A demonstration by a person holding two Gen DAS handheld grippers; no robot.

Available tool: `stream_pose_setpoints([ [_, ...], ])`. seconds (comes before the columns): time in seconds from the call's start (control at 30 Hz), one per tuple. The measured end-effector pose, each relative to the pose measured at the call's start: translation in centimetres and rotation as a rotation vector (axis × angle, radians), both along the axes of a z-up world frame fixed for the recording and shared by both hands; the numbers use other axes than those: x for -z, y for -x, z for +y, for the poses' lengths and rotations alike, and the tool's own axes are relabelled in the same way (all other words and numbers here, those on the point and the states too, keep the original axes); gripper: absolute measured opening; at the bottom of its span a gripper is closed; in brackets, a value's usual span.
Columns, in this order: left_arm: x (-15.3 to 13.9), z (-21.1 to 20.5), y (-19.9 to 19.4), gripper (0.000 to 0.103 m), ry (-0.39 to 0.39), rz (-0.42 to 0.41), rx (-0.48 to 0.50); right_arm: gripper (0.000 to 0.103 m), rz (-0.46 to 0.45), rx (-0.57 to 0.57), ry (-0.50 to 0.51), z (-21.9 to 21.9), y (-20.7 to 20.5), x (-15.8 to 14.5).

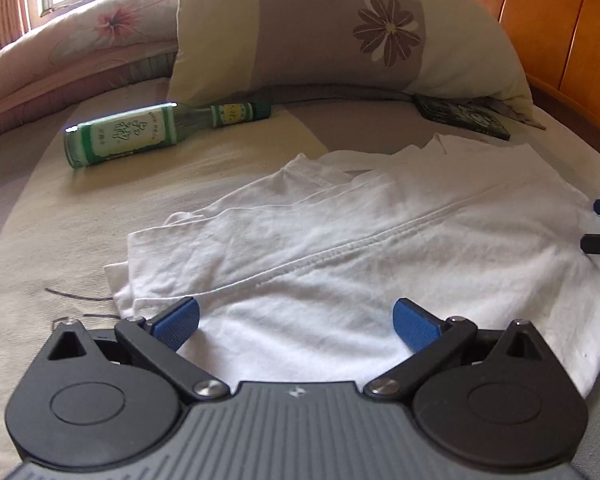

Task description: Fold clothes

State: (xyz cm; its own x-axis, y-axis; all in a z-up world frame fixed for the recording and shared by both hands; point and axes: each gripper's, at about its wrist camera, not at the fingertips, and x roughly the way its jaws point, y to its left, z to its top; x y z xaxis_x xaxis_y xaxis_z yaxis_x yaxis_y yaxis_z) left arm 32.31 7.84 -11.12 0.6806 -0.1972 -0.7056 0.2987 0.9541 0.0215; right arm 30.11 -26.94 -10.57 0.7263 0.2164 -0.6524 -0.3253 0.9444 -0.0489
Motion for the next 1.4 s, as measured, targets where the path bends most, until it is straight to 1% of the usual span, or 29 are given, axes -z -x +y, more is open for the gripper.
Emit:
stream_pose_setpoints([
  [0.07, 0.1, -0.9, 1.8, 0.102, -0.038, -0.025, 0.036, 0.103, -0.042, -0.054, 0.025, 0.6, 1.6, -0.7],
  [0.1, 0.1, -1.4, 2.7, 0.102, -0.057, -0.037, 0.053, 0.103, -0.047, -0.071, 0.047, 1.0, 2.0, -0.6],
  [0.2, 0.3, -2.7, 5.3, 0.102, -0.114, -0.075, 0.107, 0.103, -0.052, -0.113, 0.119, 2.2, 2.9, 0.2],
  [0.23, 0.3, -3.2, 6.2, 0.102, -0.133, -0.087, 0.125, 0.103, -0.037, -0.12, 0.13, 2.3, 3.1, 0.6],
  [0.3, 0.4, -4.1, 8.0, 0.103, -0.171, -0.112, 0.16, 0.103, -0.027, -0.116, 0.116, 1.8, 3.7, 0.9],
  [0.37, -0.1, -3.7, 8.5, 0.102, -0.154, -0.071, 0.14, 0.103, -0.02, -0.1, 0.094, 0.9, 4.3, 0.5],
  [0.43, -1.2, -3.7, 9.5, 0.102, -0.163, -0.081, 0.143, 0.103, -0.045, -0.102, 0.109, 0.4, 5.3, -0.3],
  [0.47, -1.7, -4.0, 10.2, 0.102, -0.188, -0.106, 0.159, 0.103, -0.064, -0.115, 0.13, 0.4, 6.0, -0.7],
  [0.5, -2.0, -4.6, 11.0, 0.102, -0.231, -0.134, 0.185, 0.103, -0.086, -0.132, 0.17, 0.5, 6.6, -0.9],
  [0.57, -1.9, -6.2, 12.5, 0.102, -0.374, -0.182, 0.253, 0.103, -0.128, -0.166, 0.27, 0.9, 7.9, -1.1],
  [0.7, 0.7, -8.1, 15.0, 0.102, -0.731, -0.276, 0.349, 0.103, -0.193, -0.193, 0.532, 1.0, 10.0, 0.2],
  [0.73, 1.2, -8.2, 15.4, 0.102, -0.785, -0.3, 0.362, 0.103, -0.203, -0.196, 0.583, 0.9, 10.4, 0.6],
  [0.77, 1.6, -8.2, 15.8, 0.102, -0.819, -0.322, 0.37, 0.103, -0.208, -0.202, 0.626, 0.7, 10.8, 0.9],
  [0.83, 1.7, -8.4, 15.8, 0.102, -0.83, -0.325, 0.362, 0.103, -0.218, -0.208, 0.66, 0.5, 11.2, 1.3],
  [0.87, 1.7, -8.6, 15.7, 0.102, -0.834, -0.32, 0.36, 0.103, -0.218, -0.208, 0.664, 0.4, 11.2, 1.3],
  [0.93, 1.8, -9.3, 15.3, 0.102, -0.839, -0.335, 0.364, 0.103, -0.22, -0.205, 0.668, 0.8, 10.9, 1.5],
  [1.03, 1.8, -10.7, 14.3, 0.102, -0.833, -0.353, 0.382, 0.103, -0.243, -0.22, 0.674, 2.6, 10.0, 1.7],
  [1.2, 2.1, -14.2, 13.2, 0.102, -0.837, -0.415, 0.434, 0.103, -0.279, -0.306, 0.63, 6.9, 9.0, 1.5],
  [1.27, 2.3, -15.3, 13.1, 0.102, -0.858, -0.439, 0.466, 0.103, -0.3, -0.332, 0.652, 8.0, 8.8, 1.7],
  [1.33, 2.4, -15.3, 13.1, 0.102, -0.891, -0.447, 0.496, 0.103, -0.318, -0.359, 0.679, 8.5, 8.8, 1.8],
  [1.4, 2.5, -14.3, 13.0, 0.102, -0.951, -0.445, 0.507, 0.103, -0.331, -0.384, 0.722, 7.9, 8.9, 1.9],
])
